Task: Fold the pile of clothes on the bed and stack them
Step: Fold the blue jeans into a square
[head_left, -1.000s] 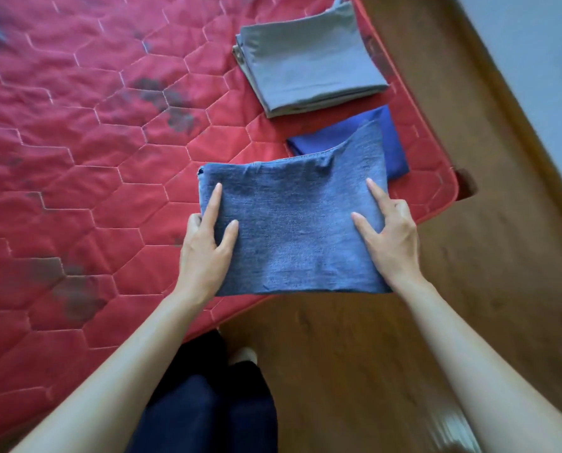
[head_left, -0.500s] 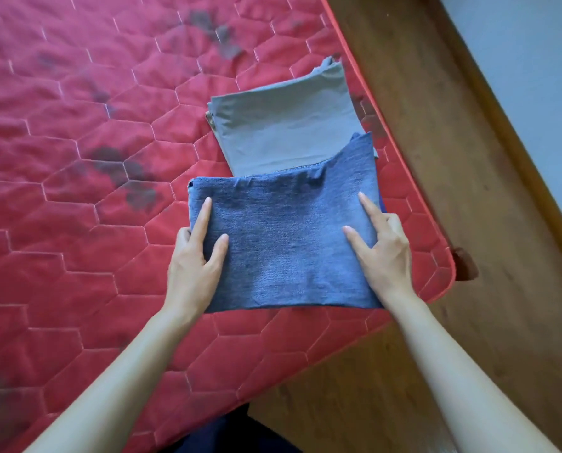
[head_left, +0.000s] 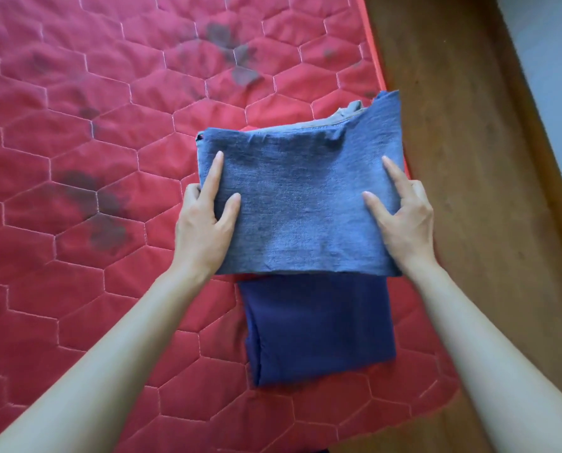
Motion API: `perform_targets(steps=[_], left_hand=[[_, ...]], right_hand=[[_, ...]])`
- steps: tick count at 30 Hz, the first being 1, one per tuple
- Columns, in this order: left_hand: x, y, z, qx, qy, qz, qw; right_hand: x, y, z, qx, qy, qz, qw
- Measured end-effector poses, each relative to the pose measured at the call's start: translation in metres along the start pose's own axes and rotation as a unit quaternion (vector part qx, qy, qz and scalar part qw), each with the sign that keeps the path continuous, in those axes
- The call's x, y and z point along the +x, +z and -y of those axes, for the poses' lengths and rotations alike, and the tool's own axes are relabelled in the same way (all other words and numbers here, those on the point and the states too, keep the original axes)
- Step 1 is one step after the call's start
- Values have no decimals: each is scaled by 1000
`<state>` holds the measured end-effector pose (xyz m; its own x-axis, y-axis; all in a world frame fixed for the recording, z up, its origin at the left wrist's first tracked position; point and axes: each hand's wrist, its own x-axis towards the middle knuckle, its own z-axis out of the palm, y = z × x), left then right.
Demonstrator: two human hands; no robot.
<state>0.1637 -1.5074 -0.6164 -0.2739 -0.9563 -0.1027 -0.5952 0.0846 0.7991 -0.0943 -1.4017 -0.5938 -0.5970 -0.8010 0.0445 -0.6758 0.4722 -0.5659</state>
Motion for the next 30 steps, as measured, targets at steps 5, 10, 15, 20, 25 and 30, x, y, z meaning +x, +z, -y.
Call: perform_targets(steps=[5,10,15,20,25,30], left_hand=[[24,26,-8,24,-18,-52,998],[33,59,15,52,-62,-68,994],[41,75,39,78,-94,-65,990],[37,68,31,56,-60,-80,993],[37,67,17,62,-50,-66,995],[41,77,15,98,-121,-22,988]], right_hand=[[59,16,-27,41,-29,37,998],[92,54,-64,29,-27,118,992],[98,88,-90,3,8,158,987],[93,77,-87,69,-20,102,992],[97,62,-87,69,-21,73,995],[94,73,-93,15,59,165,984]])
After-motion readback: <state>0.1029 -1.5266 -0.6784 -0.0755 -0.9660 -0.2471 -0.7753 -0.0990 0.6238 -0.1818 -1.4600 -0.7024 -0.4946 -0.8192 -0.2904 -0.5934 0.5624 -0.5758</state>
